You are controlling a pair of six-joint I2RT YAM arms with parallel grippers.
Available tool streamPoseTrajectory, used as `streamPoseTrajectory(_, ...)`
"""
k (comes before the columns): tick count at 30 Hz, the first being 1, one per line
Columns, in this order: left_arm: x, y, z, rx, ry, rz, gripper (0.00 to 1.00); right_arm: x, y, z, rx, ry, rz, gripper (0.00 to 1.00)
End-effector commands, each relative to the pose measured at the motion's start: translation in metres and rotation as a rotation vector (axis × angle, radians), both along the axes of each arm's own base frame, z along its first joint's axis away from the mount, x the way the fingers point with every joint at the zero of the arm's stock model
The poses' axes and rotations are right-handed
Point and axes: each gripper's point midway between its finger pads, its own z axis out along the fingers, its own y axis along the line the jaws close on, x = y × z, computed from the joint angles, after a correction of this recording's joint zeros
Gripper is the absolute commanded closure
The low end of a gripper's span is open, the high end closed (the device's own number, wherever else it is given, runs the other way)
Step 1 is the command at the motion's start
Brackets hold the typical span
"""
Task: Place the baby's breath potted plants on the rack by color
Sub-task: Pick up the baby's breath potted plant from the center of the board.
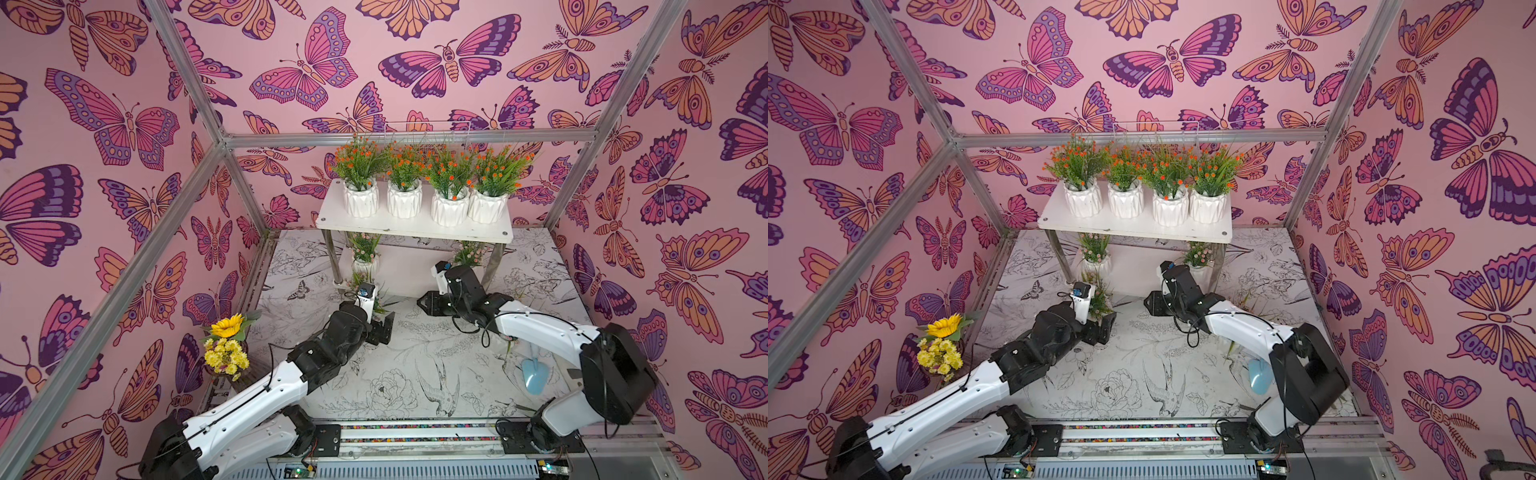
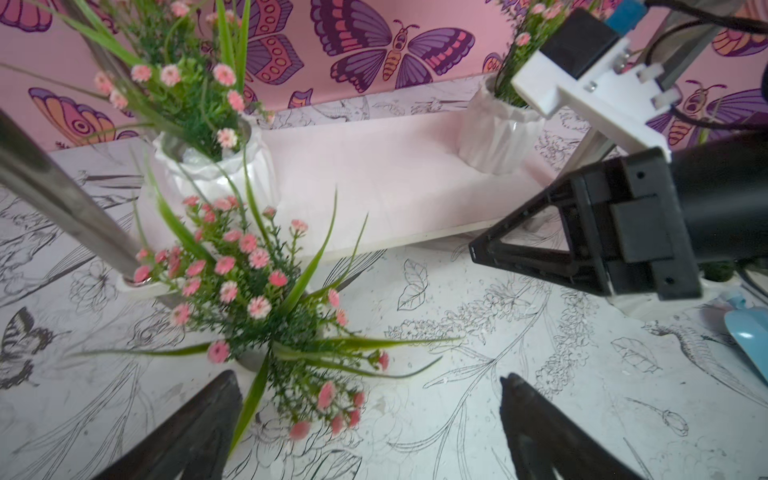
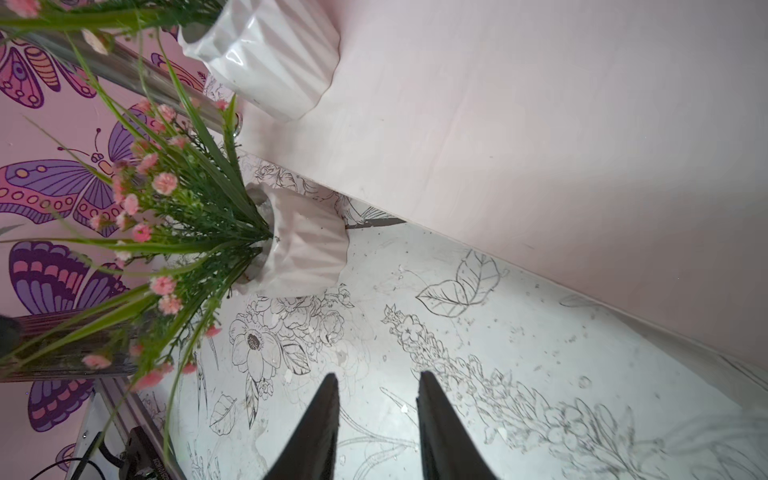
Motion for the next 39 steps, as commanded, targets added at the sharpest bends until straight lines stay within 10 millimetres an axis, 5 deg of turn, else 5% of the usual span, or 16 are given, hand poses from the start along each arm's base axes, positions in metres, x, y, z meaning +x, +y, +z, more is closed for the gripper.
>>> streamPoseTrajectory(1,-0.006,0.028,-0.02,0.059,0.052,0.103,0.02,0.013,0.025,0.001,0.036,-0.012,0.021,0.66)
streamPoseTrajectory(11,-0.02,0.066,-0.029,0.068,0.061,0.233,0.0,0.024,0.077,-0.012,0.04,0.007,0.093,0.66)
streamPoseTrajectory(21,-0.028,0.075,-0.024,0.053,0.037,0.238,0.0,0.023,0.112,-0.018,0.022,0.019,0.146,0.66)
streamPoseTrajectory(39,-0.033,0.079,-0.024,0.038,0.03,0.231,0.0,0.02,0.125,-0.039,-0.066,0.032,0.151,0.72)
